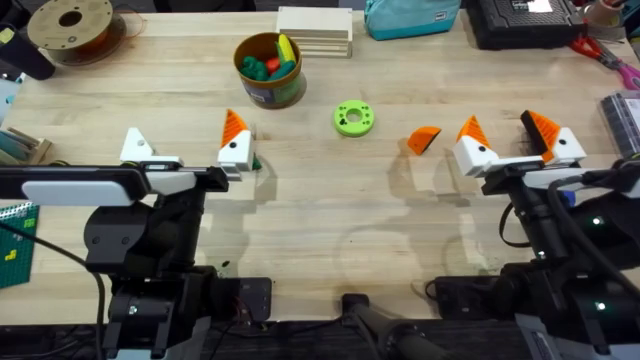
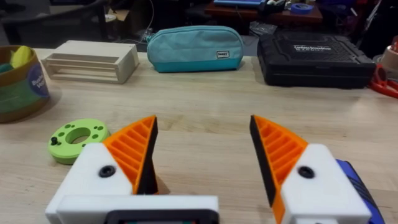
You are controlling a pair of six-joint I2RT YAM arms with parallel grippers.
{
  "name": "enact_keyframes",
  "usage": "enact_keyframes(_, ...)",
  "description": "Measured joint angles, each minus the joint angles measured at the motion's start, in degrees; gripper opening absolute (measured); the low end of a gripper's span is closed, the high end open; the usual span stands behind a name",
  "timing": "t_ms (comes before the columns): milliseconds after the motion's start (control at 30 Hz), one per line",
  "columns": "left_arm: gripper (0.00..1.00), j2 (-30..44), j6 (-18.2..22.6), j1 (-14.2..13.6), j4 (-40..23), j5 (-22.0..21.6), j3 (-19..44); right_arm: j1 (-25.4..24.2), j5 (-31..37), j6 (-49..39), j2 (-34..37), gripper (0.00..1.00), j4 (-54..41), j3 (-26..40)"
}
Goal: Pick up the gripper from the table and insert it into the empty holder that is missing its gripper. Then pick up a screw, insert it into the mounting hole, and use the screwdriver to tighten it. Finally, clean up the table by picking up the vegetable and placing it into the bucket.
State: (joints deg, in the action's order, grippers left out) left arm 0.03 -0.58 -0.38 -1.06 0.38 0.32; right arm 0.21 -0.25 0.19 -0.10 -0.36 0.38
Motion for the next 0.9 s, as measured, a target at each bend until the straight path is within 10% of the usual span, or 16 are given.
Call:
enact_keyframes(400, 0.987, 0.02, -0.78, -0.01, -0.9, 0.54, 0.99, -0.02, 0.02, 0.26, 0.0, 0.877, -0.62, 0.15)
enact_keyframes(700, 0.987, 30.22, -7.03, -0.02, -40.09, 1.37, 42.37, -0.13, -0.7, 1.31, 16.78, 0.878, -34.84, 30.21)
enact_keyframes(900, 0.987, 51.48, -7.59, -0.02, -50.15, 1.75, 58.22, -0.13, -0.71, 1.31, 30.09, 0.877, -44.96, 44.55)
